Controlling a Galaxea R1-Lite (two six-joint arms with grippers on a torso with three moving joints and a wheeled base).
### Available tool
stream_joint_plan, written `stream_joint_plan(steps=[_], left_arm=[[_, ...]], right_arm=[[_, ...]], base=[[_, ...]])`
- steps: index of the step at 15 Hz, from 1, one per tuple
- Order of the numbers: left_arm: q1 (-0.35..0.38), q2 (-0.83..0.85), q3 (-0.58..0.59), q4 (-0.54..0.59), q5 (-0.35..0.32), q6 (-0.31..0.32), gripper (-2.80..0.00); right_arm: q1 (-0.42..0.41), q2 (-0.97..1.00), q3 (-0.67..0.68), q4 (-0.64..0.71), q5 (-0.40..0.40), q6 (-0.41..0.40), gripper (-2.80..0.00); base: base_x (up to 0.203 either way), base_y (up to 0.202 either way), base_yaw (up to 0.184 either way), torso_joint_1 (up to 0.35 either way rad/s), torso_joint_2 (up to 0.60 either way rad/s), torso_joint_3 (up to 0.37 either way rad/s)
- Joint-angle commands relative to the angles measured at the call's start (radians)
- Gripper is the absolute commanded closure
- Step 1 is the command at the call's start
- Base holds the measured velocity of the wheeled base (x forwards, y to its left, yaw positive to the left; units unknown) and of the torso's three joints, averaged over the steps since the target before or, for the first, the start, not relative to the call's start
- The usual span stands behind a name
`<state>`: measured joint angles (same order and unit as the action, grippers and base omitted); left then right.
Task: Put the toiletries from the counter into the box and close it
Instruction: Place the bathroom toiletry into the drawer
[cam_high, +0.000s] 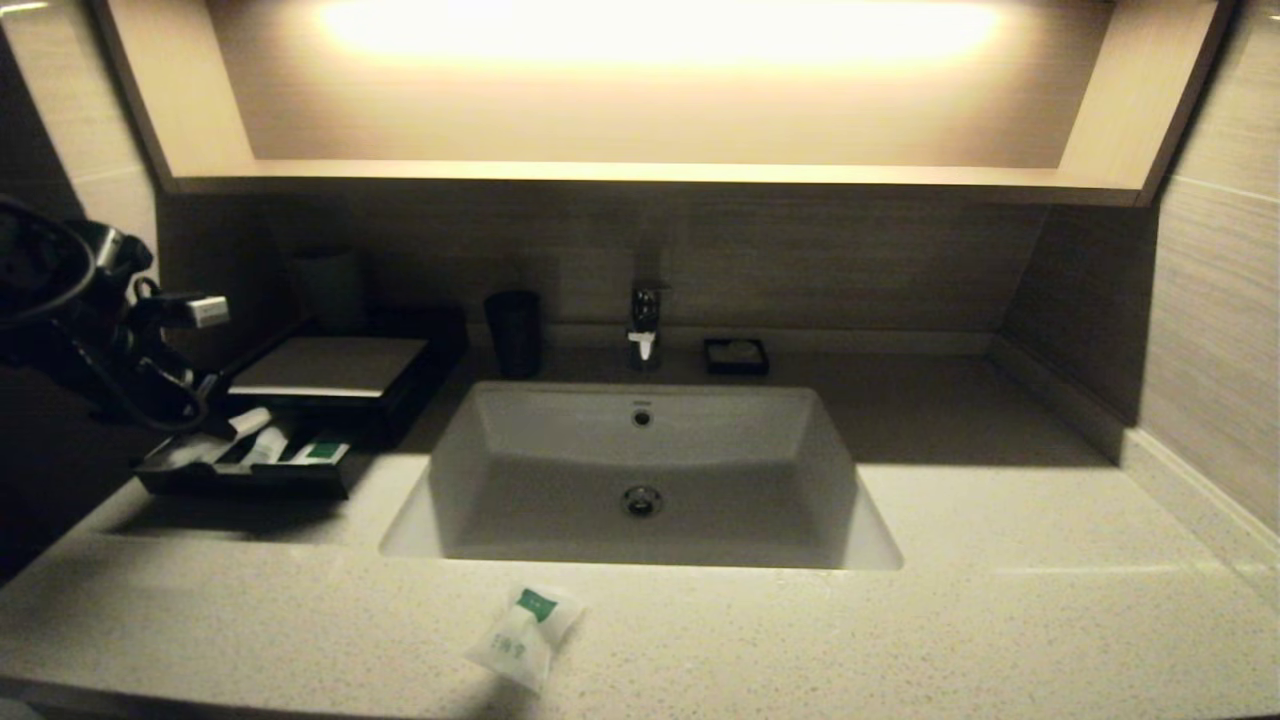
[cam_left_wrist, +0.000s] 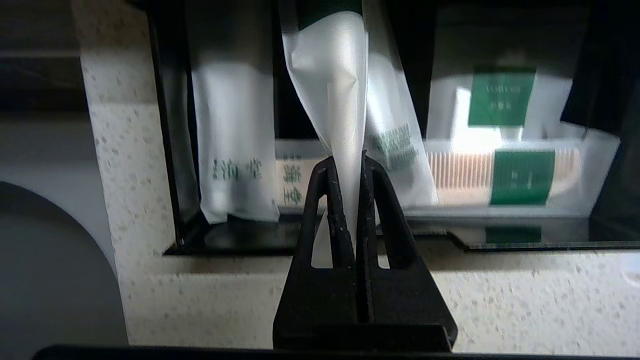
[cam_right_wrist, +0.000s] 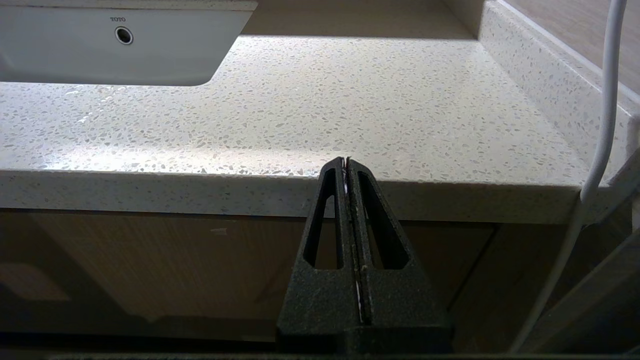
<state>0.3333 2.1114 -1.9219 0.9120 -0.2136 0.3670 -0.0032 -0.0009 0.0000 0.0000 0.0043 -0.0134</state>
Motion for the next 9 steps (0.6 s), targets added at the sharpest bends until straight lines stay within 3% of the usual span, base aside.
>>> stream_joint_plan(steps=[1,9], left_arm=[[-0.008,0.009,0.0,0.002,-0.001,0.0,0.0],[-0.055,0.011,0.0,-0.004,-0.001,-0.07,0.0]], right_arm=[[0.0,0.001,0.002,0.0,0.0,0.0,0.0],[0.0,0.001,0.002,0.0,0.0,0.0,0.0]], base=[[0.0,0.0,0.0,0.0,0.0,0.0],[0.0,0.0,0.0,0.0,0.0,0.0]])
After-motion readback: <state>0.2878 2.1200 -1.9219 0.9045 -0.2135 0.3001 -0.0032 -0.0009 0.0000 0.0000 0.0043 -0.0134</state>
